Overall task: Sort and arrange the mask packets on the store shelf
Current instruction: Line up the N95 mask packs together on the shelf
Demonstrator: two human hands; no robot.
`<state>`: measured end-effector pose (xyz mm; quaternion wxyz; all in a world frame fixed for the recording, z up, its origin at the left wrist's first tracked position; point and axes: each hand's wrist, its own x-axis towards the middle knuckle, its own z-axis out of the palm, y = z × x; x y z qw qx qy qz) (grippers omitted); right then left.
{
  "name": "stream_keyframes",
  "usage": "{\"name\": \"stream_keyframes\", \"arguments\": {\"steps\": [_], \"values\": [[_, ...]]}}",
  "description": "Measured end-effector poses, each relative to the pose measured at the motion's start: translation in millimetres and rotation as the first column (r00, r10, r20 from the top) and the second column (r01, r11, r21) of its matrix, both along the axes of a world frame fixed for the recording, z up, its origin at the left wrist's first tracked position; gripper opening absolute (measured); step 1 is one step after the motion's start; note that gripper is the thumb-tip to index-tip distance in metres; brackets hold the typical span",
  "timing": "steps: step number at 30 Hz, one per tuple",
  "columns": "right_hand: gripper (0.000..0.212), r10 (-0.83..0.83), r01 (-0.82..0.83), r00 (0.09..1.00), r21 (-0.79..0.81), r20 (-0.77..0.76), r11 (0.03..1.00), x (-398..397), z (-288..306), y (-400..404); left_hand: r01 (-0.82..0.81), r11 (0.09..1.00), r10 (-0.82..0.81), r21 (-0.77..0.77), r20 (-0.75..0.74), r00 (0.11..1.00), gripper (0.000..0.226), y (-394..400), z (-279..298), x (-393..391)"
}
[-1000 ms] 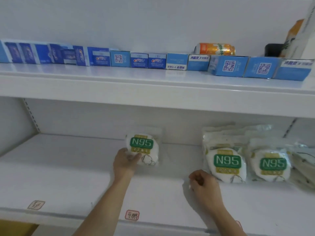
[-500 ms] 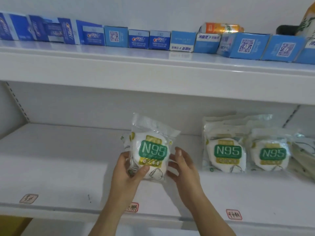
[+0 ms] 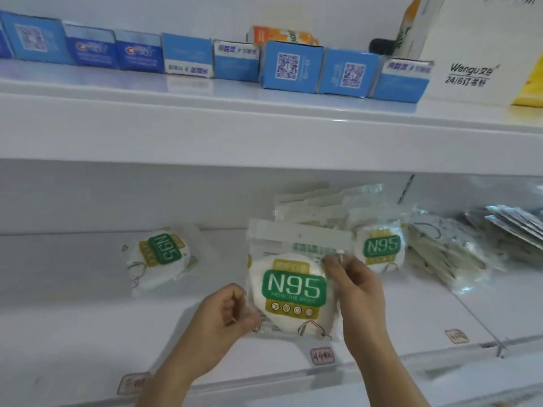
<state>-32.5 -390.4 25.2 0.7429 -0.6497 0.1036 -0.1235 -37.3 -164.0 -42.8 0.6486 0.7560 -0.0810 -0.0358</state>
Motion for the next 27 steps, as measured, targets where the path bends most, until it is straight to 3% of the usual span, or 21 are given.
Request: {"name": "stream_keyframes", "arguments": {"steps": [3,6,9,11,15,17,19,24,26,27], "values": [[0.011,-0.029,0.029,1.0,-0.063,0.004,0.998,8,1,-40,0.04,0.999,-0.039,0.03,-0.015,0.999,0.032,-32,-3,4],[0.01,0.041,-0.035,0.999,-0.245,0.022,0.969,30,5,-70,-0.081,0.988,0.076,0.131,0.046,0.996,0.025,-58,-6,7],[0.02,0.029,-0.003,0.998,-0.49,0.047,0.872,63,9,-88,-0.242,0.93,0.216,0.278,0.121,0.969,0.021,-76,-5,17],[0.034,0.003,0.027,0.999,-0.642,0.047,0.766,83,10,-95,-0.253,0.911,0.223,0.325,0.126,0.967,0.022,-86,-7,26],[0.042,0.027,0.031,0.998,-0.766,0.064,0.643,106,4,-97,-0.308,0.854,0.269,0.42,0.15,0.951,0.021,-101,-9,31],[0.036,0.028,0.02,0.998,-0.771,0.048,0.636,110,-1,-98,-0.347,0.81,0.286,0.473,0.199,0.937,0.02,-101,-12,33],[0.017,-0.001,0.028,0.999,-0.72,0.038,0.693,109,-4,-96,-0.365,0.805,0.284,0.469,0.237,0.929,0.025,-98,-11,32],[0.053,-0.136,0.226,0.969,-0.515,0.206,0.827,81,-19,-79,-0.33,0.863,0.258,0.383,0.227,0.939,0.044,-73,-7,27],[0.055,-0.215,0.317,0.939,-0.431,0.269,0.845,71,-24,-77,-0.479,0.81,0.375,0.337,0.33,0.866,0.036,-32,-6,29],[0.052,-0.254,0.356,0.924,-0.399,0.286,0.845,66,-24,-77,-0.618,0.711,0.474,0.335,0.421,0.773,0.029,-5,-6,33]]}}
